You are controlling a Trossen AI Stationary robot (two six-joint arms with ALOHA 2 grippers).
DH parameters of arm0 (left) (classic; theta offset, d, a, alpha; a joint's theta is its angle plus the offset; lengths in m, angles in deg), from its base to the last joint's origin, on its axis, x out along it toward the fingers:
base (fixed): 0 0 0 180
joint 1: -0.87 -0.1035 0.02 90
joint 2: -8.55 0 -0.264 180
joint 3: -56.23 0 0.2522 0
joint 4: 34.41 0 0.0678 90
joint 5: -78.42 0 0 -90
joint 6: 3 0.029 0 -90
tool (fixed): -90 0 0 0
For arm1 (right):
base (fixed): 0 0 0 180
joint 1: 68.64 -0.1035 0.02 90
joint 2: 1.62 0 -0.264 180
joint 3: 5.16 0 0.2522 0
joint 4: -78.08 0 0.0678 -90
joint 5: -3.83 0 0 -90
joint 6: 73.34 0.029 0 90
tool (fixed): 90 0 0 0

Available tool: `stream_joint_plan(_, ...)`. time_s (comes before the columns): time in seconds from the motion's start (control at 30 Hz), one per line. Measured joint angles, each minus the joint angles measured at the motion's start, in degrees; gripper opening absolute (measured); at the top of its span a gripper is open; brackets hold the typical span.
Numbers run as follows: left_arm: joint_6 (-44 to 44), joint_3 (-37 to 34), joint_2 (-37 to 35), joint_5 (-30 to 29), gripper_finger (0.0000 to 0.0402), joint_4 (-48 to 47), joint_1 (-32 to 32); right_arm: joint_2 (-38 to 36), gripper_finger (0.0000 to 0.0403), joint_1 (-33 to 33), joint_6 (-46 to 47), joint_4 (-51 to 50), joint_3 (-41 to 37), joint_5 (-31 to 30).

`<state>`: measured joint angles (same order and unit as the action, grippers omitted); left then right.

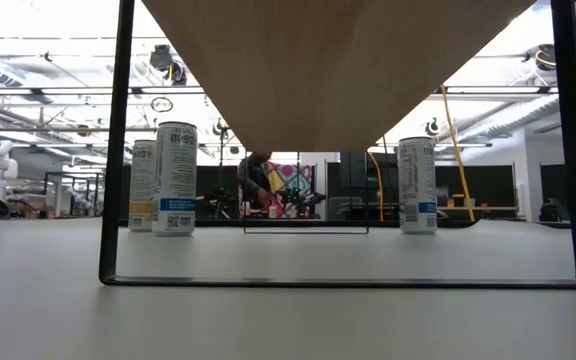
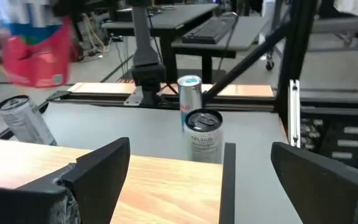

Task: Place canned beverage on shelf
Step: Put the orange soda can on the shelf

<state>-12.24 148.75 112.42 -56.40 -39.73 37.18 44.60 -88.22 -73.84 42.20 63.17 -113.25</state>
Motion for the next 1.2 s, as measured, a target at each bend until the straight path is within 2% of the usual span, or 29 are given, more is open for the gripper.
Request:
stream_joint_plan(0.13, 0.09, 0.06, -0.76, 4.83, 0.0388, 0.65, -1.76, 0.58, 0.0231, 7.33, -0.78, 0.90, 0.00, 7.43)
stream_joint_plan(0.27, 0.57, 0.07, -0.96, 6.82, 0.0388, -0.45, -2.84, 0.82, 0.0231, 15.05, -0.62, 0.49, 0.13, 14.33)
stream_joint_plan(0.6, 0.30, 0.07, -0.96, 7.13, 0.0388, -1.06, -2.74, 7.65, 0.0231, 30.23, -0.27, 1.99, 0.20, 27.82)
stream_joint_plan(0.9, -3.51, 0.07, -0.96, 7.16, 0.0388, -5.48, -3.37, 13.95, 0.0231, 36.52, 0.87, 6.60, 0.20, 34.54)
stream_joint_plan(1.2, -4.02, 0.04, -0.96, 8.42, 0.0388, -7.83, -5.26, 17.35, 0.0231, 39.75, 1.31, 10.59, 0.20, 38.17)
